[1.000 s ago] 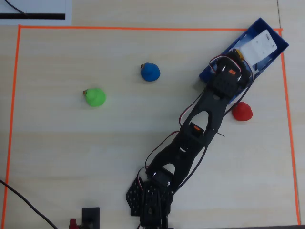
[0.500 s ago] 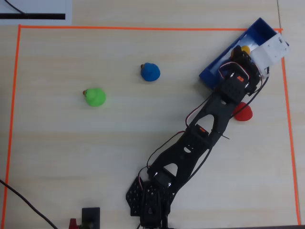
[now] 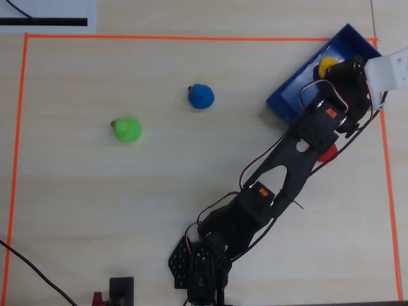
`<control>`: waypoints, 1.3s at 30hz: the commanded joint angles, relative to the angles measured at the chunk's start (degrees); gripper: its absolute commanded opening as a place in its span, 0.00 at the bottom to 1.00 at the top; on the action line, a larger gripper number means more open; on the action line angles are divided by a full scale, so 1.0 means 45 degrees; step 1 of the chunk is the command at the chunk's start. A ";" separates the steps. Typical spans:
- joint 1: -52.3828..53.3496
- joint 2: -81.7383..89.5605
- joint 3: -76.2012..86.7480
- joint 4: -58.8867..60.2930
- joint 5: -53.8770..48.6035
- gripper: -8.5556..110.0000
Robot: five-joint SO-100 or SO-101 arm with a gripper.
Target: Grasp yellow duck and put it into box.
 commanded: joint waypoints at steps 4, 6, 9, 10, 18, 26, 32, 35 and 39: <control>-0.3496 1.0430 1.0059 -0.0078 -0.1680 0.07; -0.4863 1.3281 1.3965 -0.0098 -0.2344 0.07; -0.6719 1.7031 1.8379 0.0957 -0.3516 0.07; -0.7168 1.7871 1.9121 0.1719 -0.3652 0.07; -0.7988 2.2363 2.3672 0.4414 -0.5215 0.07; -0.8887 2.4941 2.6250 0.6211 -0.5527 0.07; -0.9375 2.5898 2.7559 0.6445 -0.5527 0.07; -0.9375 2.5898 2.8105 0.6211 -0.5527 0.07; -0.9199 2.5918 2.9063 0.5703 -0.5586 0.07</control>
